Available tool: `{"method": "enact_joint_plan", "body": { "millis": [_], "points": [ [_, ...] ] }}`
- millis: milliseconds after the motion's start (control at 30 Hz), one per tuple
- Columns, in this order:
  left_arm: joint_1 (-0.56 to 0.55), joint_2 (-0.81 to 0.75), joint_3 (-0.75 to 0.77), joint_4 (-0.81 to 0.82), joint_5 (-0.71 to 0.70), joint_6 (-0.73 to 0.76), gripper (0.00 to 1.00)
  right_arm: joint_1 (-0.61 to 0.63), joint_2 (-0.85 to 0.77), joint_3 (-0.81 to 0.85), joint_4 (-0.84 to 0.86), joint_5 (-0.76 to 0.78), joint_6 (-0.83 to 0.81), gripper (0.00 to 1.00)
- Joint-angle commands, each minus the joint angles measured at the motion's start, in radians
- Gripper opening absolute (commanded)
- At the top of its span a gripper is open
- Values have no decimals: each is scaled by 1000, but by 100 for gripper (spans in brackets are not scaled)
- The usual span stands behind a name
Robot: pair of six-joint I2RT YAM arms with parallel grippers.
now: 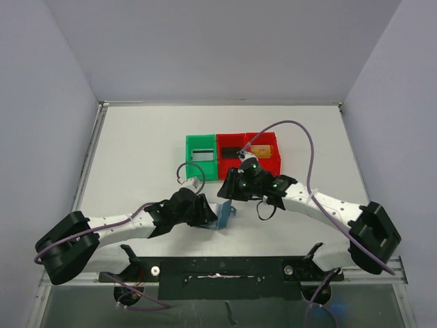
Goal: Take the credit cards out of the card holder
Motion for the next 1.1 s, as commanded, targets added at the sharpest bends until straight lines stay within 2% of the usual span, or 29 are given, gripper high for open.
{"method": "enact_joint_plan", "body": {
  "millis": [0,167,300,533,600,733,800,967,1067],
  "points": [
    [-1,-79,-11,15,-32,-4,38,51,154,111,11,-9,-1,37],
    [1,-169,-44,-49,-73,-16,38,78,261,136,-119,83,-2,36],
    [5,-264,-64,-122,-136,-37,38,80,269,110,-122,85,-18,39],
    [17,-388,-70,-245,-217,-52,38,110,331,163,-109,77,-30,52],
    [20,-416,-68,-271,-233,-54,38,125,352,187,-119,104,-17,55],
    [26,-456,-72,-292,-239,-56,38,147,383,202,-130,168,32,69],
    [28,-460,-75,-295,-235,-58,38,154,402,202,-136,192,50,71],
    [30,-454,-80,-286,-222,-60,38,181,444,210,-203,280,73,72],
    [31,-442,-80,-268,-210,-57,38,181,449,178,-174,264,62,67]
  ]
}}
